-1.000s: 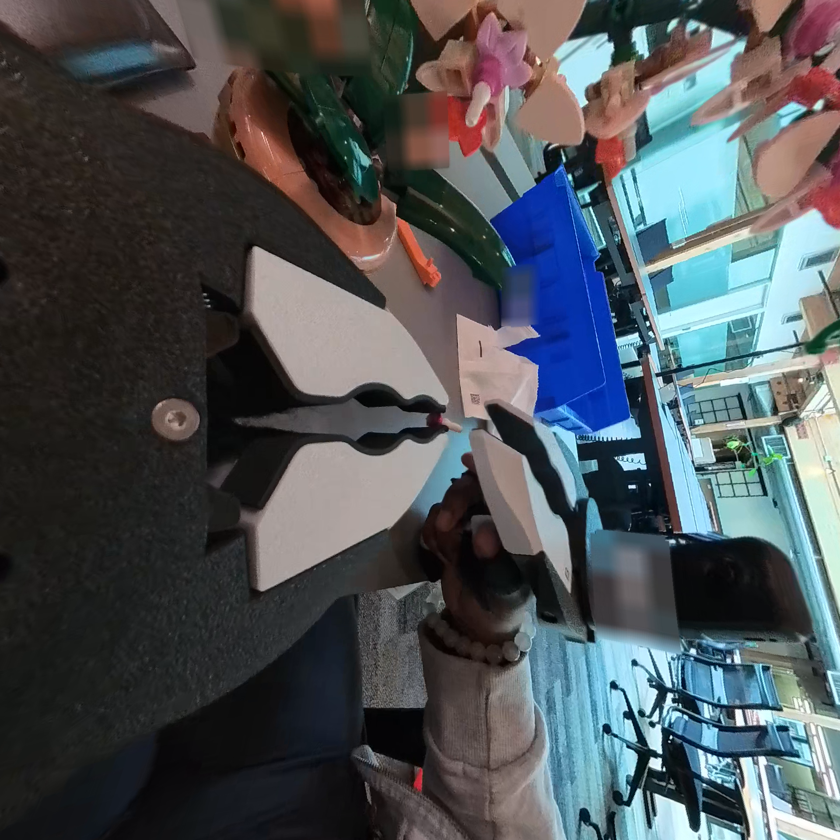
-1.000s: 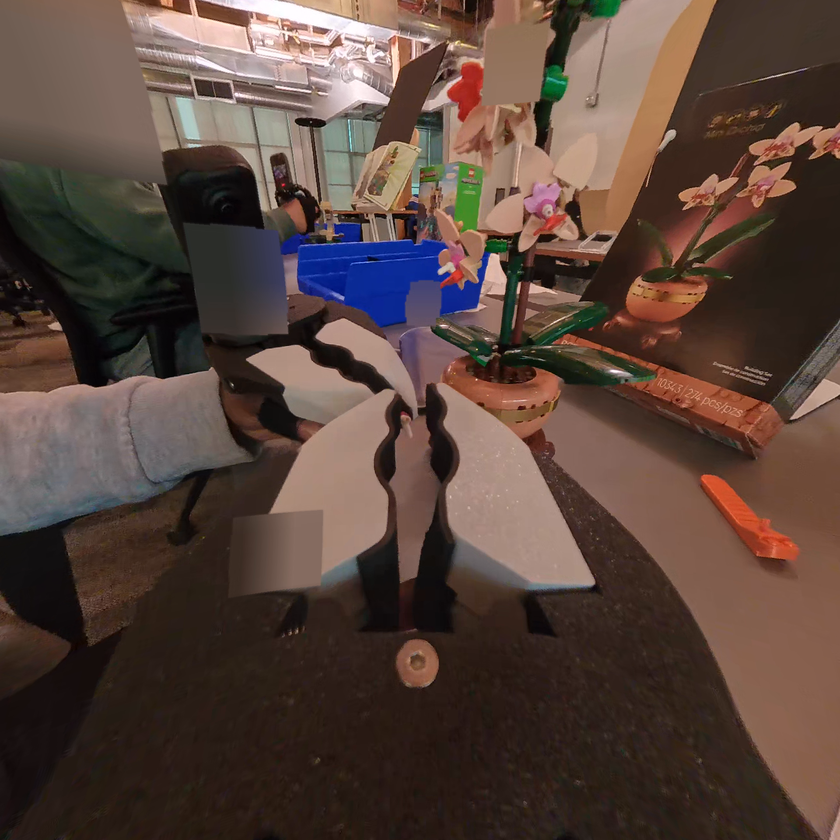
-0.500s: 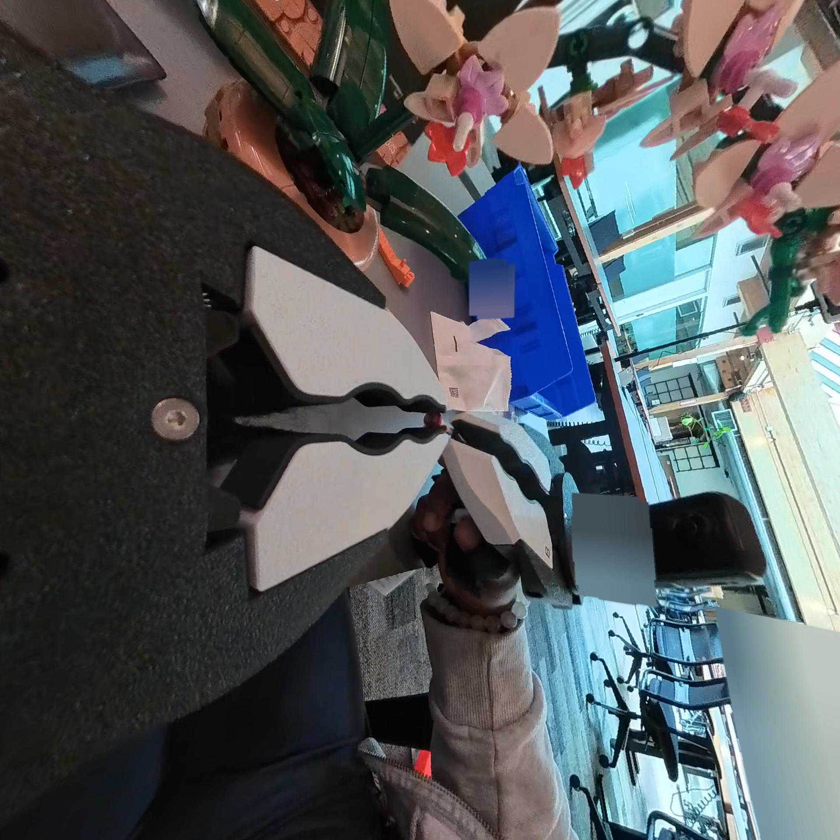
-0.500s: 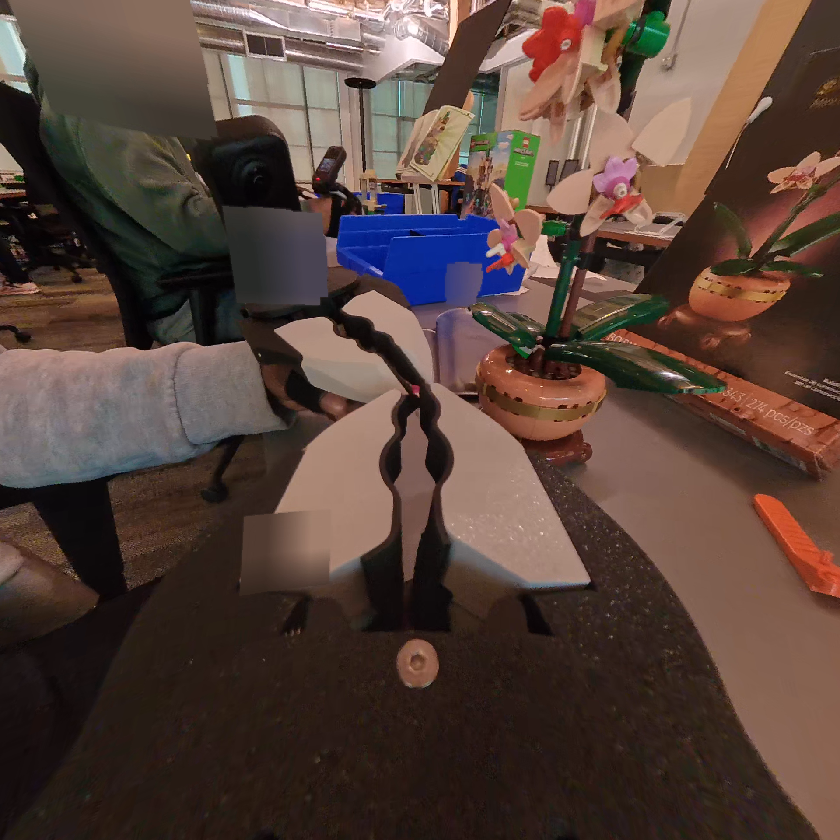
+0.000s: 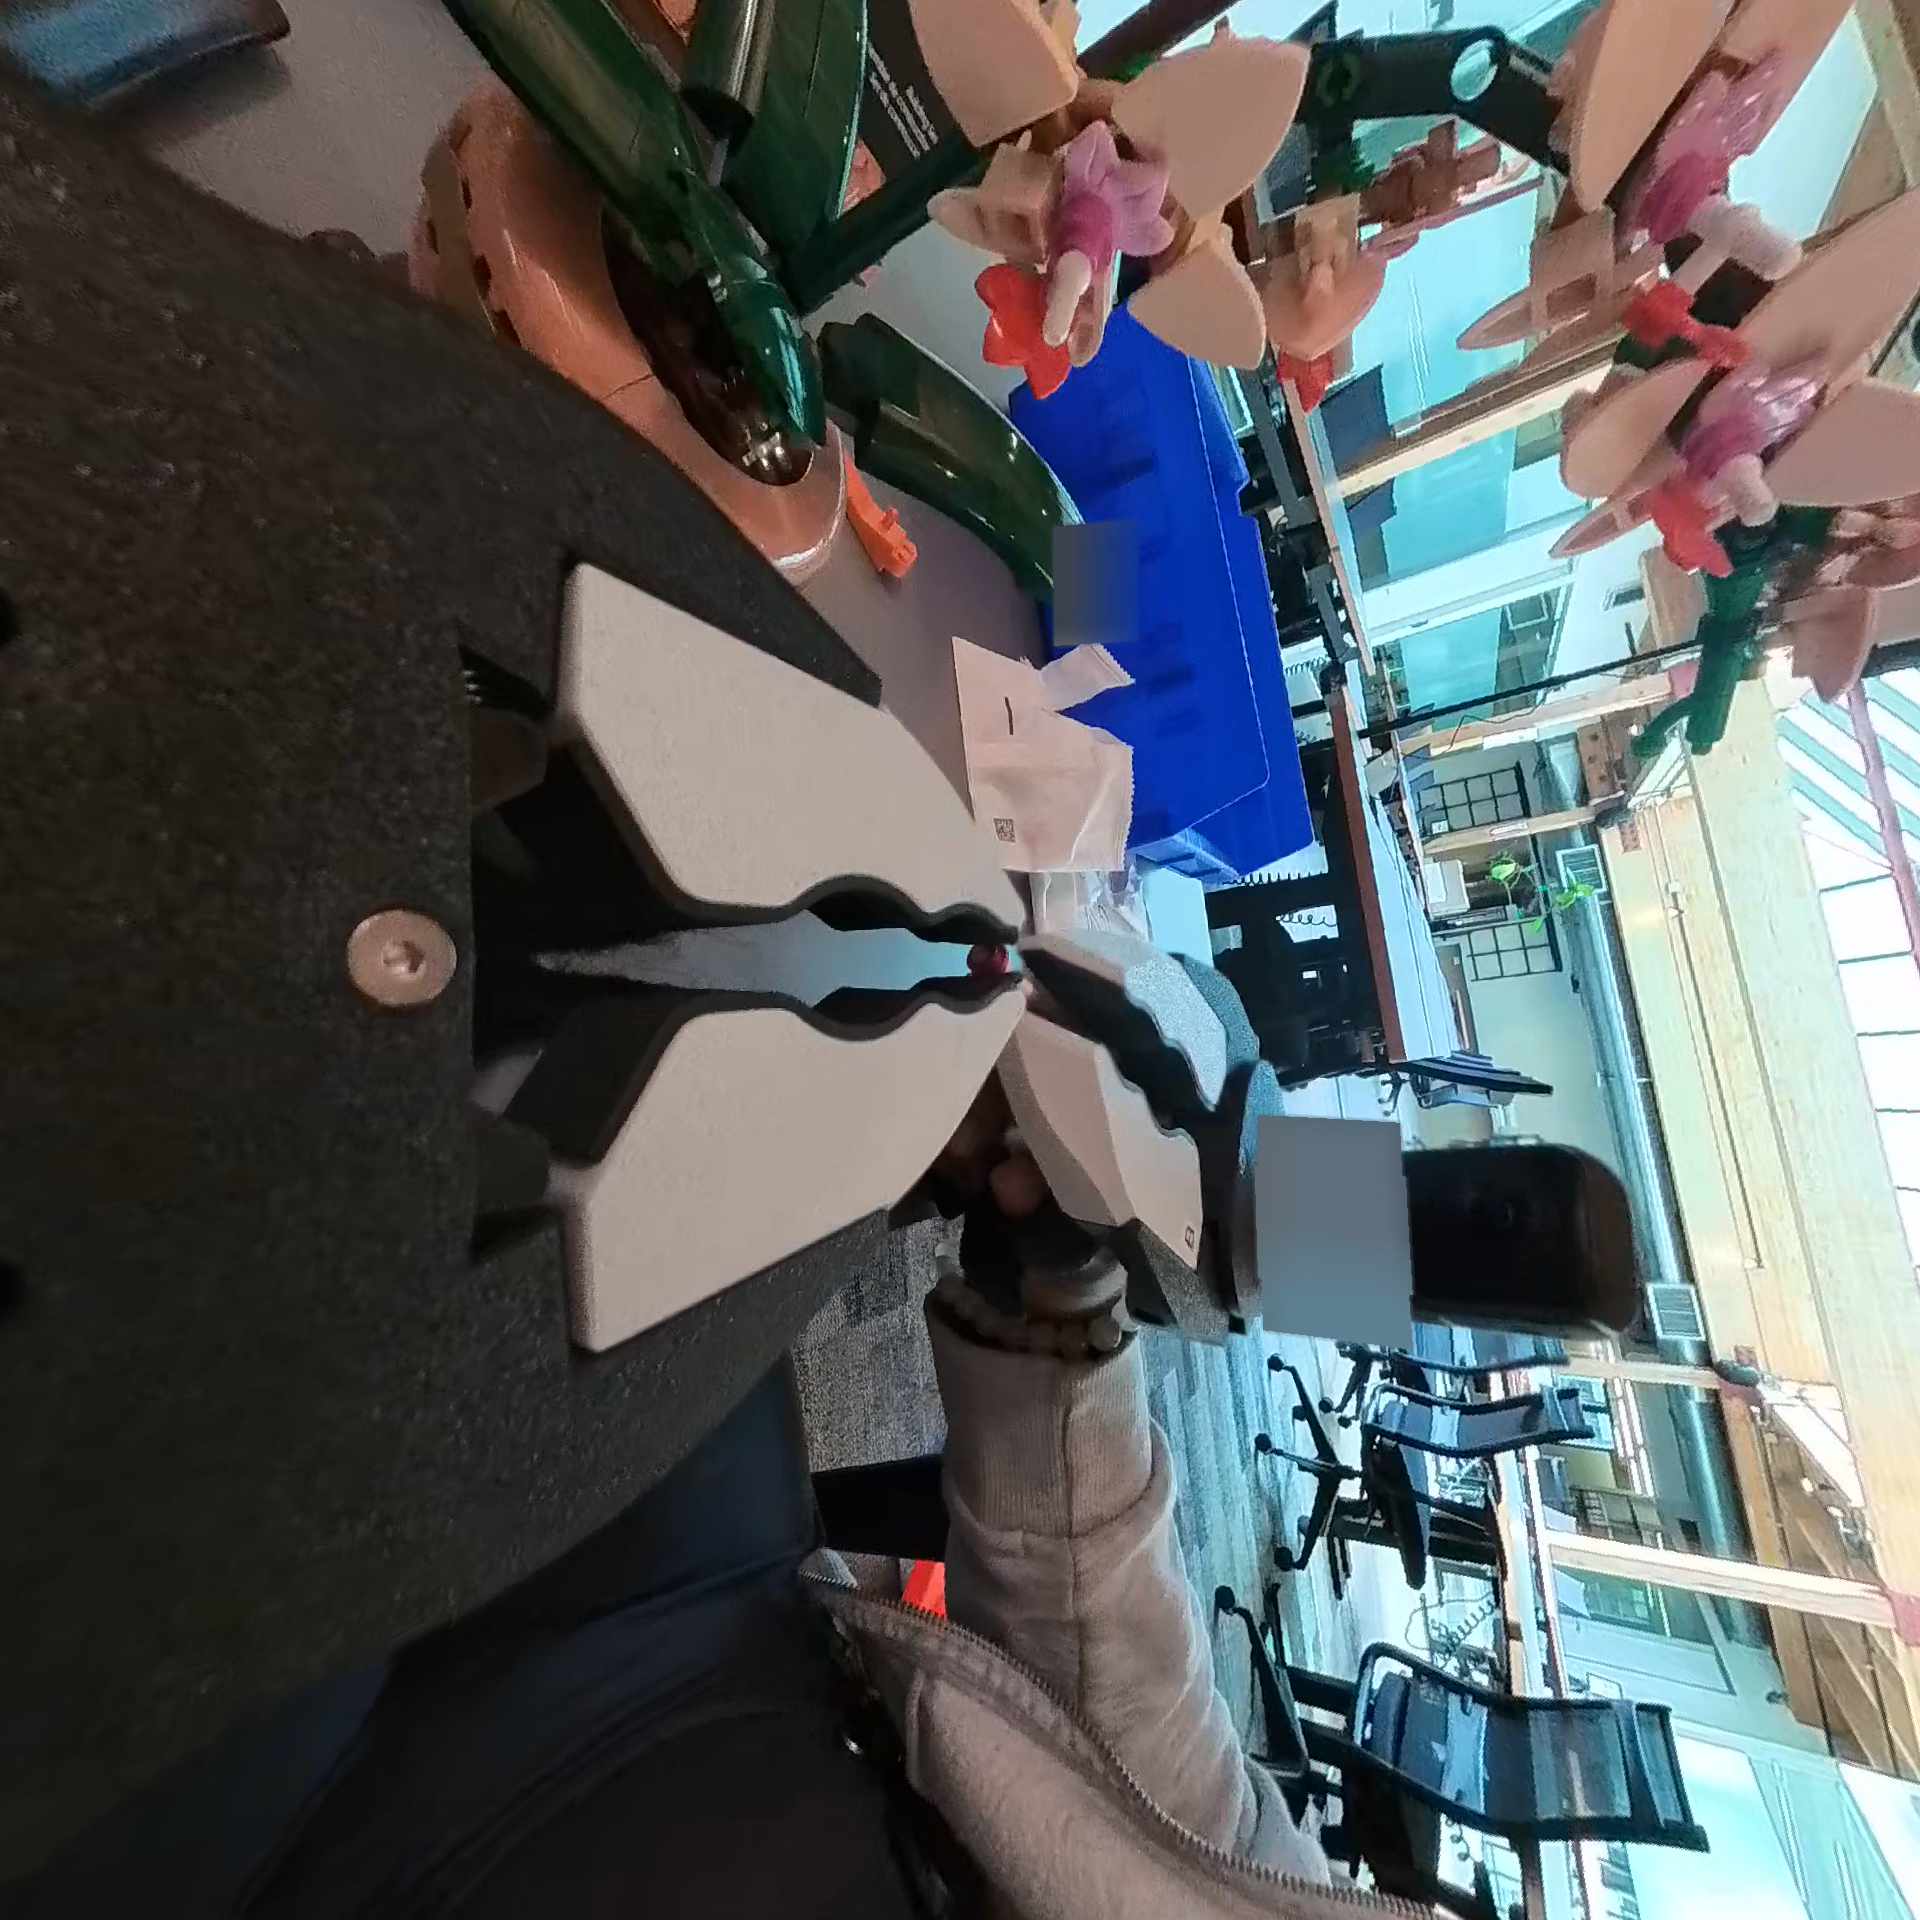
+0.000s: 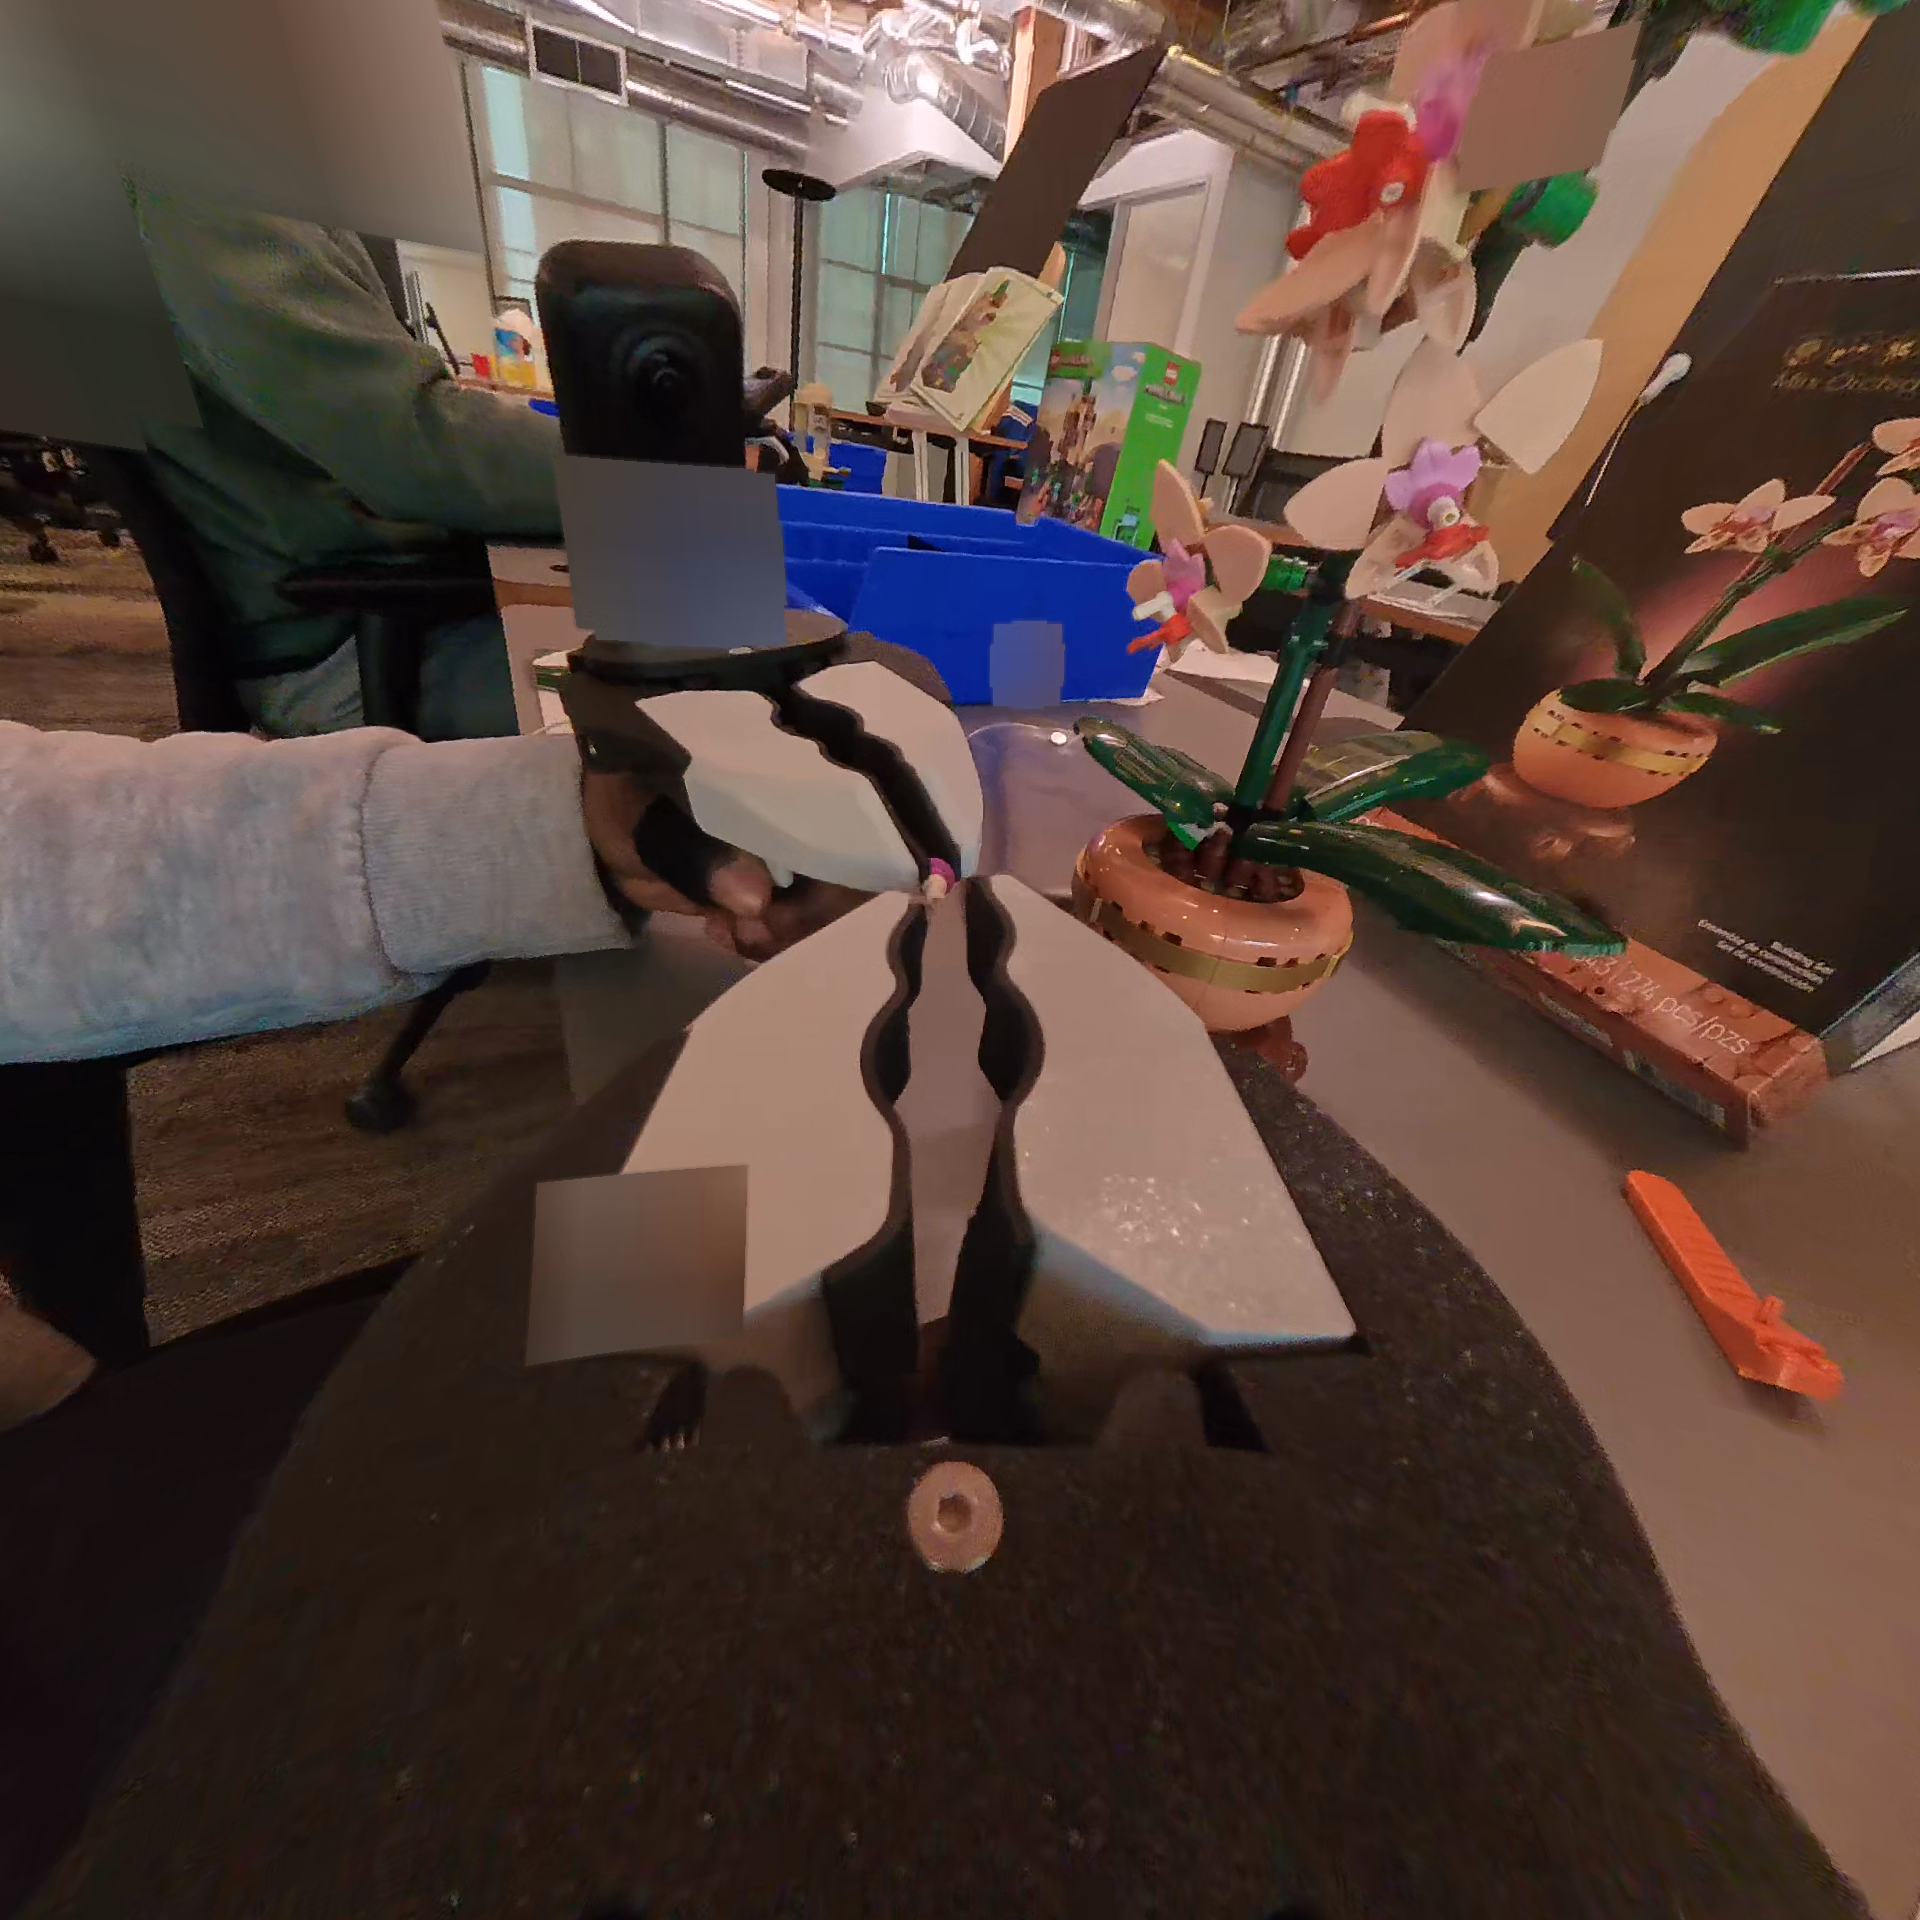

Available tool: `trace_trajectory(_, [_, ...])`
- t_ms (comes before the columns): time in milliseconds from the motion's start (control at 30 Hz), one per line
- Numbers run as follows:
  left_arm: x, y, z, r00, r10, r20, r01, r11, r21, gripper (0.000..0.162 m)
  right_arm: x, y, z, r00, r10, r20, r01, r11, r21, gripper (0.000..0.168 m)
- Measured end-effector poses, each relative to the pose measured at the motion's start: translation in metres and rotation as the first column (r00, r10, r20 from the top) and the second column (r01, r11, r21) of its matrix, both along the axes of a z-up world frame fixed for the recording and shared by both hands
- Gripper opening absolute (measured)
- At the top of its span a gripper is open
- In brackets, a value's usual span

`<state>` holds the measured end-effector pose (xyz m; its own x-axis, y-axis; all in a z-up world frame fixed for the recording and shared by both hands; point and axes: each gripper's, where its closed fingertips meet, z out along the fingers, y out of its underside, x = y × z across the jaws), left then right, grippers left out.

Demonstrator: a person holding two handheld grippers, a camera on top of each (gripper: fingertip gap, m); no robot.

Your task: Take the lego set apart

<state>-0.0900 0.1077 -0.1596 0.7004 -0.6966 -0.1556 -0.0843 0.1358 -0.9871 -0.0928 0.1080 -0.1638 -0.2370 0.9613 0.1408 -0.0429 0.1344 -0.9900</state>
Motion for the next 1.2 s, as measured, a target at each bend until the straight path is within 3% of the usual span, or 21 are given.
trace_trajectory(300, [0.001, -0.002, 0.0, 1.0, -0.027, 0.009, 0.027, 1.0, -0.008, 0.005, -0.002, -0.008, -0.005, 1.0, 0.015, 0.024, -0.016, 0.998, 0.068, 0.011])
trace_trajectory(967, [0.003, -0.004, 0.0, 0.999, -0.036, 0.002, 0.036, 0.999, -0.007, 0.006, 0.0, -0.006, 0.0, 0.999, 0.035, -0.007, -0.035, 0.999, 0.022, 0.002])
trace_trajectory(1100, [0.001, -0.013, 0.012, 0.997, -0.053, 0.051, 0.05, 0.997, 0.066, 0.041, 0.002, -0.001, 0.005, 0.999, 0.031, -0.037, -0.032, 0.999, -0.028, 0.002])
trace_trajectory(1133, [0.0, -0.017, 0.022, 0.994, -0.065, 0.091, 0.056, 0.994, 0.095, 0.059, 0.003, 0.003, 0.007, 0.999, 0.023, -0.049, -0.026, 0.998, -0.052, 0.002])
trace_trajectory(1200, [-0.002, -0.03, 0.051, 0.979, -0.109, 0.172, 0.079, 0.981, 0.175, 0.075, 0.005, 0.006, 0.01, 0.997, 0.025, -0.067, -0.031, 0.996, -0.087, 0.002])
